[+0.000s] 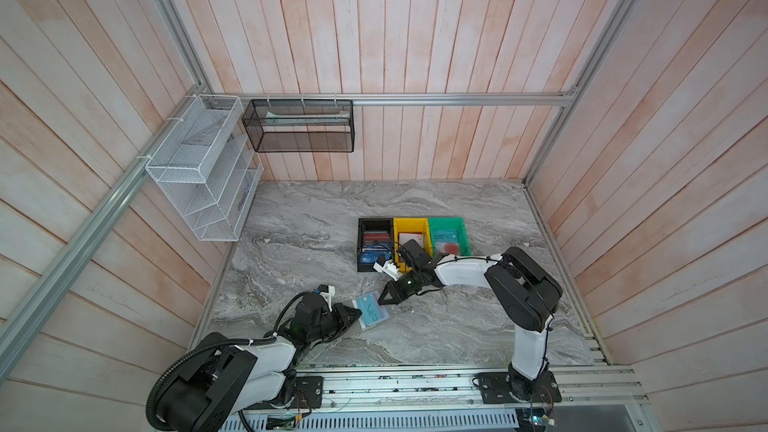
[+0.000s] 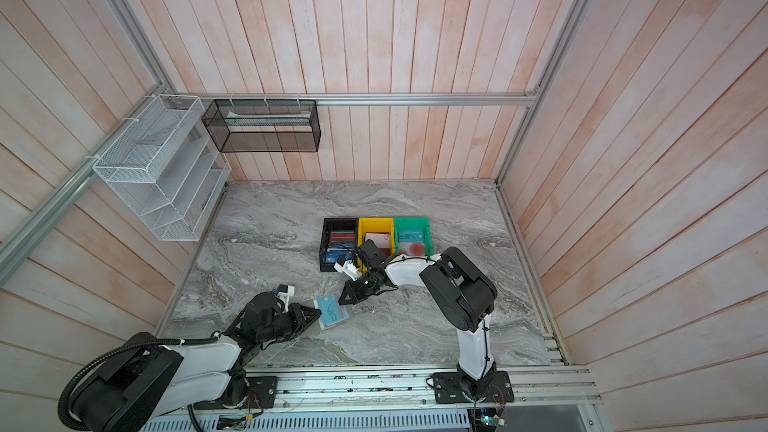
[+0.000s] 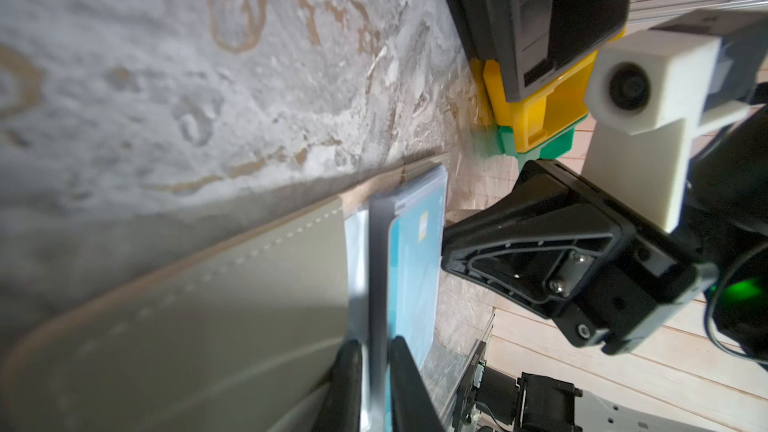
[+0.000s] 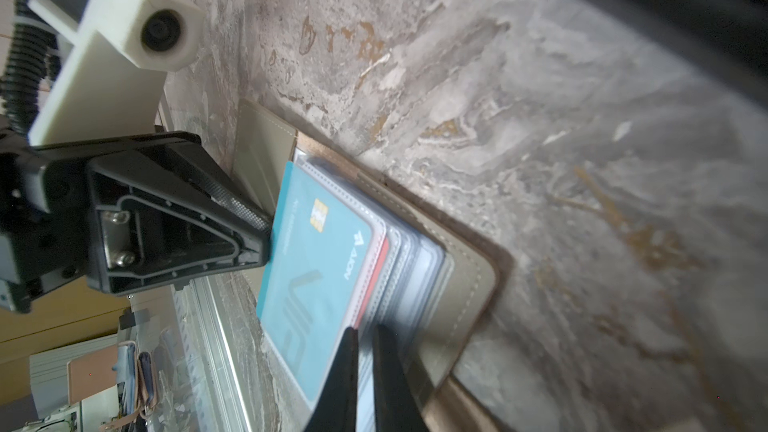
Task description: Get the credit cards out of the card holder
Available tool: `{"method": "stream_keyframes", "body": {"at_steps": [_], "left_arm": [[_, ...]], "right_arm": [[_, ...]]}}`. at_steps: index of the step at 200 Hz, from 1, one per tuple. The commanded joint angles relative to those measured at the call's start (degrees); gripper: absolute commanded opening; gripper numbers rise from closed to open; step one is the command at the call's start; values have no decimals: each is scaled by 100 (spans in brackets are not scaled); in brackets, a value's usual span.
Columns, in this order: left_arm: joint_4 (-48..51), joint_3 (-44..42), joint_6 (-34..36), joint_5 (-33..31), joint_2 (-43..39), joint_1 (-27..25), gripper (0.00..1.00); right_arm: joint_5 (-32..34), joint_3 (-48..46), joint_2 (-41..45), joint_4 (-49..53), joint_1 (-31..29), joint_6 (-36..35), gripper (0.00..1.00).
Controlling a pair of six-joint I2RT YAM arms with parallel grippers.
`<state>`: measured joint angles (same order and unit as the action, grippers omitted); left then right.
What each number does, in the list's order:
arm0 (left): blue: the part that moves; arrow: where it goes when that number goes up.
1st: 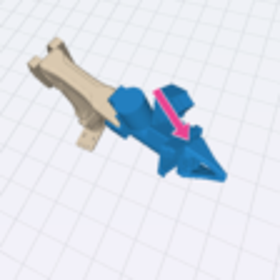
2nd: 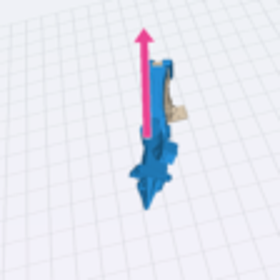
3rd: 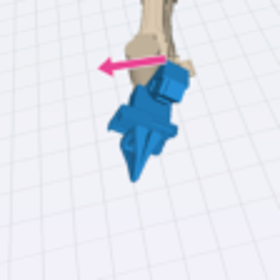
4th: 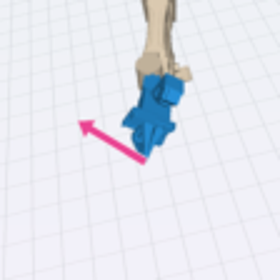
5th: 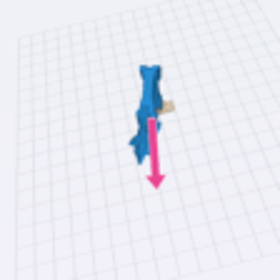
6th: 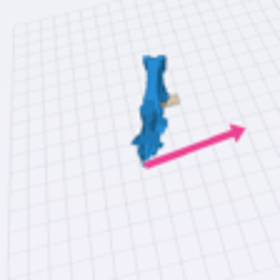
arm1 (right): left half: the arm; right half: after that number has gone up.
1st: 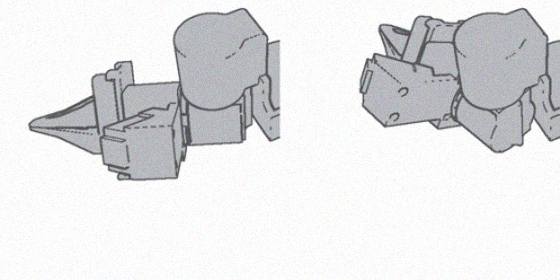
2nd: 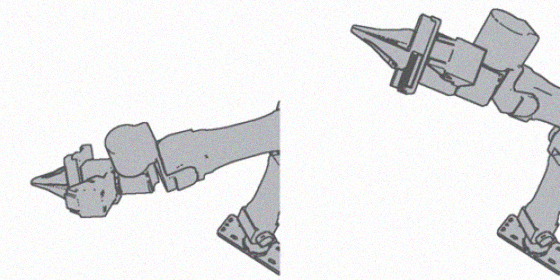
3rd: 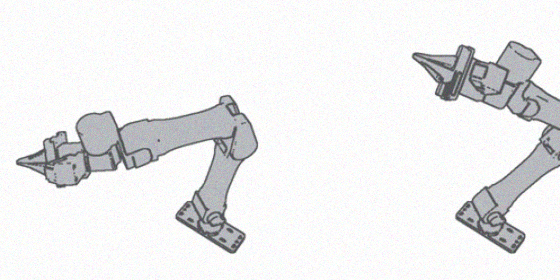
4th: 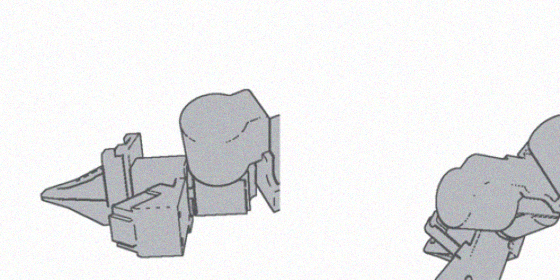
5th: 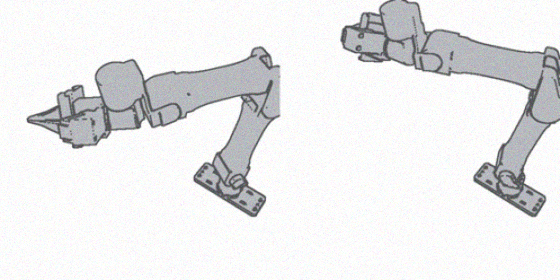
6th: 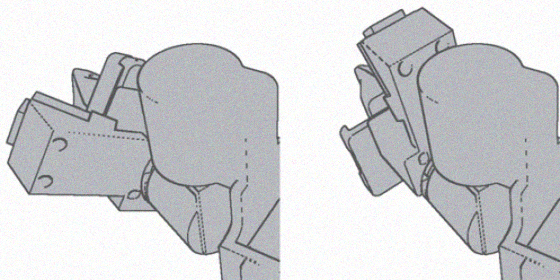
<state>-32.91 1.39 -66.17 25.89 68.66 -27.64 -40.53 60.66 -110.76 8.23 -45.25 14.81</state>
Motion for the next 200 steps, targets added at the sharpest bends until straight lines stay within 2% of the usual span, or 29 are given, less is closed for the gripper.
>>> {"method": "stream_keyframes", "body": {"at_steps": [1,130,176,200], "left_arm": [[145,-29,113,-92,-59,15,17],[-32,-220,69,-137,-64,13,13],[288,-304,55,-188,-413,13,13],[528,-376,35,-256,-752,13,17]], "right_arm": [[233,128,-51,426,-180,-84,13],[309,114,-173,402,-203,-13,13],[256,104,-227,381,-193,-18,13],[228,104,-261,366,-192,-24,13]]}}
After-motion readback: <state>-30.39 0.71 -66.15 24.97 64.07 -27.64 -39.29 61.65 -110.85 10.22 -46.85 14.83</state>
